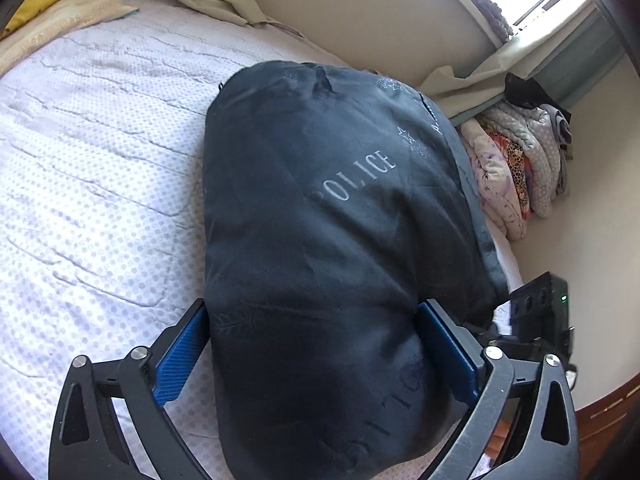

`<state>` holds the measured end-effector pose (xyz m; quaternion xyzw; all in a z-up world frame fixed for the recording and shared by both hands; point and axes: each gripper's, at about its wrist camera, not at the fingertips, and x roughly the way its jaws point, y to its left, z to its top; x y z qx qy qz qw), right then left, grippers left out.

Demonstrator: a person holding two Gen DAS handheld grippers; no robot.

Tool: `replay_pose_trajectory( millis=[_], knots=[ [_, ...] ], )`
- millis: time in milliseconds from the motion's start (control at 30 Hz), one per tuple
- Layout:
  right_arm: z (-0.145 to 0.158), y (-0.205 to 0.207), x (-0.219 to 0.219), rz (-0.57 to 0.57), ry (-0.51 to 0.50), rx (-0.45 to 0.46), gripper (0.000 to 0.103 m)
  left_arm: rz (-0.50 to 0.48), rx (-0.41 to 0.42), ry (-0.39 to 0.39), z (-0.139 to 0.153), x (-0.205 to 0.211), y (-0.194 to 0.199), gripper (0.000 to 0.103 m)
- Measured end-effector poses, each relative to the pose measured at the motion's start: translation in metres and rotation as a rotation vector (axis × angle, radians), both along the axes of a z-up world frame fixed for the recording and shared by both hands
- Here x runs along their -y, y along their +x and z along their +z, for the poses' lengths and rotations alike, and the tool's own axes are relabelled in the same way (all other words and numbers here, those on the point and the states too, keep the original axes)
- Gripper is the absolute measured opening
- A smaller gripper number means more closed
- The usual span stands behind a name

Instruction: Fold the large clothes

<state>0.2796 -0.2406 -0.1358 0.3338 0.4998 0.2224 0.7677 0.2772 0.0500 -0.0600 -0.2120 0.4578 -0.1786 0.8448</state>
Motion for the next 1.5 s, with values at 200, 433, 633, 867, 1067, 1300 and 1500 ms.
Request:
replay_pose_trajectory(
  millis=[200,433,633,867,1067,1300,1500],
  knots=[
    [0.030,-0.007,0.014,-0.007,-0.032,0.014,0.089,0.009,0.045,0.118,0.022,-0.006,-0.012,0.103],
    [0.063,-0.039,0.031,-0.028,-0.118,0.104,0.089,0.032,0.134,0.299,0.050,-0.005,-0.030,0.103],
    [0.099,-0.052,0.042,-0.098,-0.206,0.189,0.089,0.067,0.200,0.389,0.073,-0.003,-0.049,0.103],
    [0.143,-0.084,0.041,-0.171,-0.351,0.339,0.089,0.081,0.318,0.533,0.105,0.023,-0.090,0.103],
    [0.154,-0.131,0.018,-0.195,-0.512,0.436,0.094,0.087,0.386,0.614,0.109,0.048,-0.137,0.103],
    [0.139,-0.178,-0.011,-0.185,-0.575,0.427,0.095,0.054,0.348,0.596,0.092,0.059,-0.178,0.103],
    [0.126,-0.198,-0.031,-0.198,-0.664,0.393,0.095,0.088,0.307,0.576,0.083,0.057,-0.198,0.103]
  ],
)
